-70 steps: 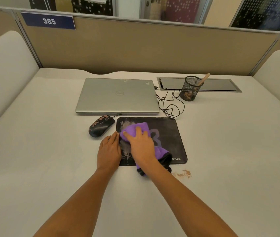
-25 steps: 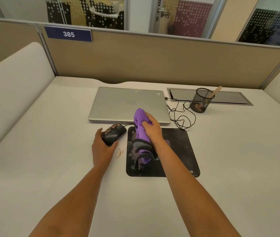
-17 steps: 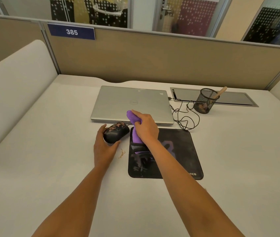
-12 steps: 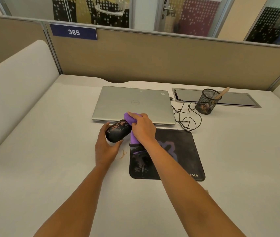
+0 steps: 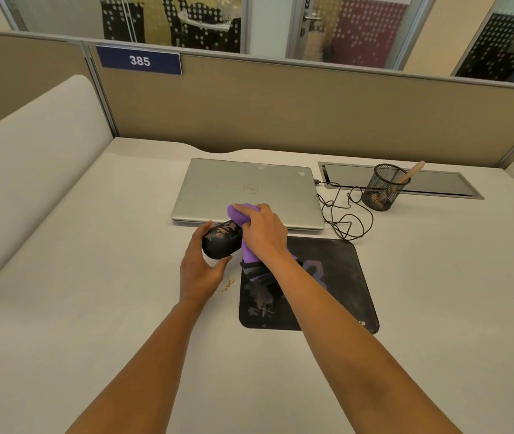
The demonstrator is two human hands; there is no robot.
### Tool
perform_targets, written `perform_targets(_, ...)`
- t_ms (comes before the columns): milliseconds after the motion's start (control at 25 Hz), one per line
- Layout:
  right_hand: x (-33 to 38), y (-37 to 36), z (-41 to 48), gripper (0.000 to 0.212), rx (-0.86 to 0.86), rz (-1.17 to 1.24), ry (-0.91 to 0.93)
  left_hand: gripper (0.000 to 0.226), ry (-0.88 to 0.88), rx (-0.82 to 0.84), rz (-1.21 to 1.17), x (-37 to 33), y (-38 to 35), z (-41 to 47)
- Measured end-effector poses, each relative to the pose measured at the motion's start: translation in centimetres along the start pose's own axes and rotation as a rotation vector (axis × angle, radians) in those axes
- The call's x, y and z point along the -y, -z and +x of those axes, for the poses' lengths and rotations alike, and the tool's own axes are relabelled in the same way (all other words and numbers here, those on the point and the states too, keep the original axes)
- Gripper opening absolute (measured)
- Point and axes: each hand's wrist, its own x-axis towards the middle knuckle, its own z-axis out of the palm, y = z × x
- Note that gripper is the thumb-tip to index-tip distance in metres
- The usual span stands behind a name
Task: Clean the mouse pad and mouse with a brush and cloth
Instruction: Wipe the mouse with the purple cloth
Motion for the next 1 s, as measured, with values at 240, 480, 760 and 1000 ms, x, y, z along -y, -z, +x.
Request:
perform_targets(240,0.0,0.1,-0.8,0.046,0.037,-0.043,0.116,0.075,-0.011,0.027,-0.002,0.1,0.2,-0.1)
perform_targets(480,0.5,0.2,-0.8,0.043,-0.011,-0.003,0.062,0.076,-0.023,0.020,-0.005,-0.4,-0.2,0.5)
perform_targets(760,-0.7,0.8,-1.0,0.044,-0.022,-0.065,0.075,0.080,-0.009,0.042,-0.029,-1.1,-0.8,0.5)
perform_targets(1000,0.8,-0.3,-3.6,0.049,-0.017,-0.087,0.258,0.083,0.060,0.017,-0.096,-1.5,0.2,0.9)
